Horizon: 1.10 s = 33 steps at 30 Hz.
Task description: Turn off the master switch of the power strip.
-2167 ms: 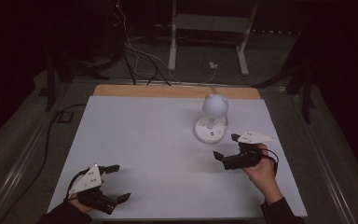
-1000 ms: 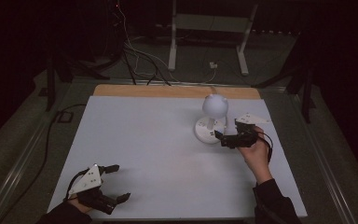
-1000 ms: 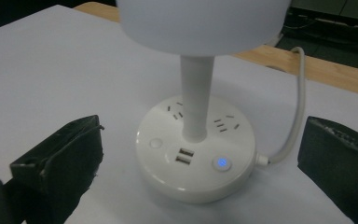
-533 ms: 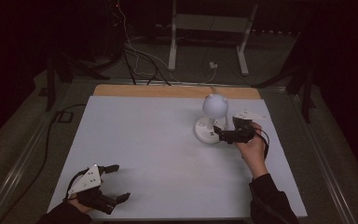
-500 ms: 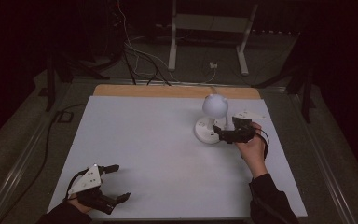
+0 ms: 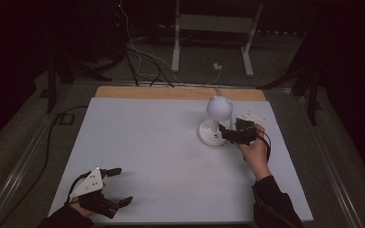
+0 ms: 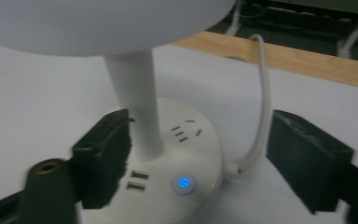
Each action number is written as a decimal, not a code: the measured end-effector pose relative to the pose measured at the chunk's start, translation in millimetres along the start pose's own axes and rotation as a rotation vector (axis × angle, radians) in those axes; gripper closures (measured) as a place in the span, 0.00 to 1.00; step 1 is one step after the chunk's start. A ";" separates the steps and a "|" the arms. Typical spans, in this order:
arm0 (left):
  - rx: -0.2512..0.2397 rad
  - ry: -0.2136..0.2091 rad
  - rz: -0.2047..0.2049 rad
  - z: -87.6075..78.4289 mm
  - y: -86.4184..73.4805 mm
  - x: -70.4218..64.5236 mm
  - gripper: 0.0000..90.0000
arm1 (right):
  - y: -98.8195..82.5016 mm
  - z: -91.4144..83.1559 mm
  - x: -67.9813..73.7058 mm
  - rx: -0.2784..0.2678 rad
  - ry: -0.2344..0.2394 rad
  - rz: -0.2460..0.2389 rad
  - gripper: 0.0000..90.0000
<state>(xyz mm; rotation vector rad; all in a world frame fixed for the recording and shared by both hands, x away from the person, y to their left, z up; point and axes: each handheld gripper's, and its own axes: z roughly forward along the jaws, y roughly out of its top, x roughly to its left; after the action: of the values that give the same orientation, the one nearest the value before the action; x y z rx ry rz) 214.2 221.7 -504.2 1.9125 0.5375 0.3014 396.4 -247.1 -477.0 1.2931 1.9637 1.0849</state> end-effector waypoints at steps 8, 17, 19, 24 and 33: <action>0.000 0.000 0.000 0.0 -0.1 -0.1 0.00 | 2.7 -1.7 1.8 0.014 -0.070 0.043 0.64; 0.005 0.003 0.002 0.3 -0.1 -0.2 0.00 | 3.1 0.5 1.0 0.049 -0.060 0.056 0.99; 0.005 0.001 0.001 0.4 -0.2 -0.4 0.00 | 3.1 1.5 1.4 0.058 -0.052 0.050 1.00; 0.004 0.003 0.003 0.1 -0.1 -0.2 0.00 | -2.2 6.2 5.4 0.079 -0.054 0.032 1.00; 0.005 0.002 0.003 0.3 -0.2 -0.4 0.00 | -10.1 11.5 9.4 0.103 -0.055 0.023 1.00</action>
<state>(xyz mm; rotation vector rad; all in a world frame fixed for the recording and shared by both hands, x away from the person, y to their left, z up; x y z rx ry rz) 213.9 221.3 -504.5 1.9185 0.5371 0.3045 396.9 -236.8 -491.8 1.3879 1.9911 0.9598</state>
